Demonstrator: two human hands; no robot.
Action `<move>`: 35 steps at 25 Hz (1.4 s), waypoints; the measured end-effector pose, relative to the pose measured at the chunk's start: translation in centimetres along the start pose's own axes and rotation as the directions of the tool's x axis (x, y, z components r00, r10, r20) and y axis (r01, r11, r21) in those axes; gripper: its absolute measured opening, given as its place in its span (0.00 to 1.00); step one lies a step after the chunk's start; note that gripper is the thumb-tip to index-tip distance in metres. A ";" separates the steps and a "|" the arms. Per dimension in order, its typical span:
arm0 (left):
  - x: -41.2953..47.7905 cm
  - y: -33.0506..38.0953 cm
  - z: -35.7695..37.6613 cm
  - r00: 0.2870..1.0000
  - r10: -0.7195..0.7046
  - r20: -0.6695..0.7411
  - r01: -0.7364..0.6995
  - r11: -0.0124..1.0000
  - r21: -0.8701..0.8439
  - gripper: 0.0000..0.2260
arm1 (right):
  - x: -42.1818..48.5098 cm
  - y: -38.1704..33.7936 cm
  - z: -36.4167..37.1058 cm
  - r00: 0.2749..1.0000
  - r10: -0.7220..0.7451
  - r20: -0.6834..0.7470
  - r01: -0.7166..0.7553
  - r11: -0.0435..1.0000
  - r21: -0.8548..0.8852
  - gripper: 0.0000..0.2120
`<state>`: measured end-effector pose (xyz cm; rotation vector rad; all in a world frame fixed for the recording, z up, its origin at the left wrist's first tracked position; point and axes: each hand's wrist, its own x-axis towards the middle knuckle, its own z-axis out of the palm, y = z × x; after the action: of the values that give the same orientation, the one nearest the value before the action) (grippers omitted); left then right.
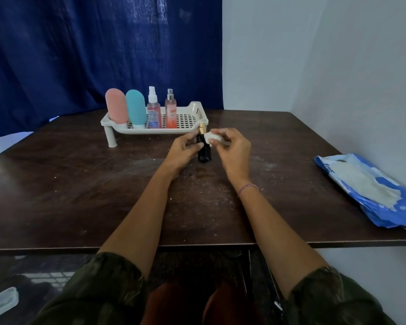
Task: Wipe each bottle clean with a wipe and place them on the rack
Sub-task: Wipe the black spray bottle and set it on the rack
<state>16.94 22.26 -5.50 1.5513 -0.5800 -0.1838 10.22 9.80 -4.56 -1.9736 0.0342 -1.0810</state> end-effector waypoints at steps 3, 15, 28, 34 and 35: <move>0.0 0.2 0.1 1.000 0.020 0.018 -0.020 1.000 0.018 0.24 | 0.2 -0.1 0.3 0.998 -0.062 0.018 0.063 0.995 -0.078 0.11; 0.2 0.0 0.2 0.999 0.028 0.019 -0.029 0.997 0.073 0.24 | -0.1 -0.5 0.5 0.993 -0.097 0.071 0.112 0.956 -0.270 0.07; 0.3 0.0 0.4 1.000 -0.015 -0.021 0.016 0.999 0.043 0.24 | 0.1 0.5 -0.1 0.998 -0.001 0.061 0.018 0.960 -0.281 0.08; -0.1 0.5 0.5 1.000 -0.018 -0.019 0.019 0.999 0.043 0.24 | -0.1 0.5 -0.1 0.990 -0.002 0.138 0.043 0.956 -0.291 0.09; -0.1 0.5 0.5 1.000 -0.020 -0.020 0.021 0.999 0.047 0.24 | 0.0 0.5 -0.2 0.991 0.012 0.131 0.027 0.955 -0.296 0.09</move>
<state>16.53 21.89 -5.04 1.6038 -0.5563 -0.1715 10.27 9.36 -4.92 -2.3133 0.1252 -0.9926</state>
